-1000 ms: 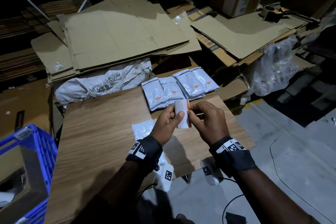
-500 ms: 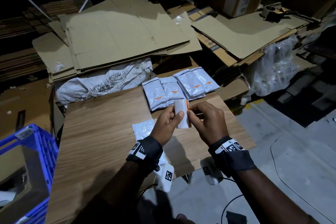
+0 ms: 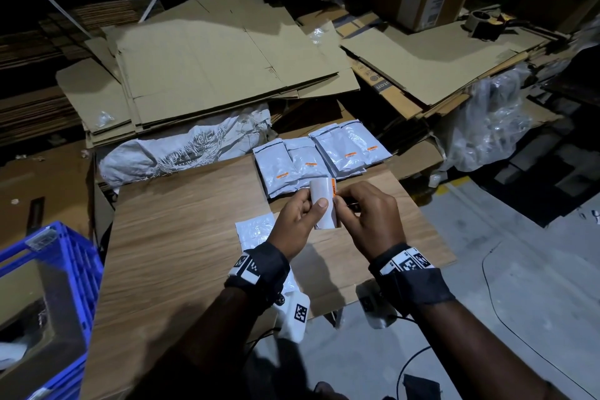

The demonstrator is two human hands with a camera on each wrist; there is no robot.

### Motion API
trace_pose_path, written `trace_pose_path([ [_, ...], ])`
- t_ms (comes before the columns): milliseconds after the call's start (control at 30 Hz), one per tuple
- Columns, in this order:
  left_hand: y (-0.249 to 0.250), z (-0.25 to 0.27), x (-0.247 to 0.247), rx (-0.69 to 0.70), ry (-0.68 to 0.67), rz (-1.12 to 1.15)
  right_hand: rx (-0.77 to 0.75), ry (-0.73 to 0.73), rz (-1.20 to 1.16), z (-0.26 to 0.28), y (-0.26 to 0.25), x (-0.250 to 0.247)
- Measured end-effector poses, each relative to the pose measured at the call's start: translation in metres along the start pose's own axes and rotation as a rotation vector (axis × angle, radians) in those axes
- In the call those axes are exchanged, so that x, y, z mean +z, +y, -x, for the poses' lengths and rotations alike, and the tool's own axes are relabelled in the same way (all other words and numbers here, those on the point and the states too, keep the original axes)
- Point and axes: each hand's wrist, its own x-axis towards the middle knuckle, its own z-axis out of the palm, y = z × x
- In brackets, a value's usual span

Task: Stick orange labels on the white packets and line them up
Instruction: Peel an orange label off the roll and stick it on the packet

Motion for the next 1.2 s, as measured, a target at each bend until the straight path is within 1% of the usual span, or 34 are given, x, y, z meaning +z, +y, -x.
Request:
trace_pose_path([
  [100,-0.002,0.0,0.0,-0.005,0.008,0.002,0.007,0.0,0.011,-0.001,0.0,0.001],
  [300,-0.008,-0.001,-0.004,-0.035,0.014,0.05,0.036,-0.033,-0.126,0.003,-0.001,-0.003],
  [400,-0.007,-0.001,-0.003,-0.029,0.024,0.054,0.045,-0.031,-0.149,0.005,-0.001,-0.001],
  [533,-0.004,0.0,-0.002,-0.017,0.029,0.023,0.027,-0.003,-0.081,0.005,-0.001,0.0],
  [800,-0.002,0.004,-0.001,0.012,0.014,-0.014,0.004,-0.039,0.102,0.0,-0.002,0.005],
  [1033,0.0,0.008,-0.002,-0.023,-0.017,0.027,0.044,-0.022,0.02,-0.001,0.002,0.004],
  [1200,-0.002,0.011,-0.004,-0.055,-0.057,0.054,0.035,-0.004,0.069,-0.003,0.007,-0.005],
])
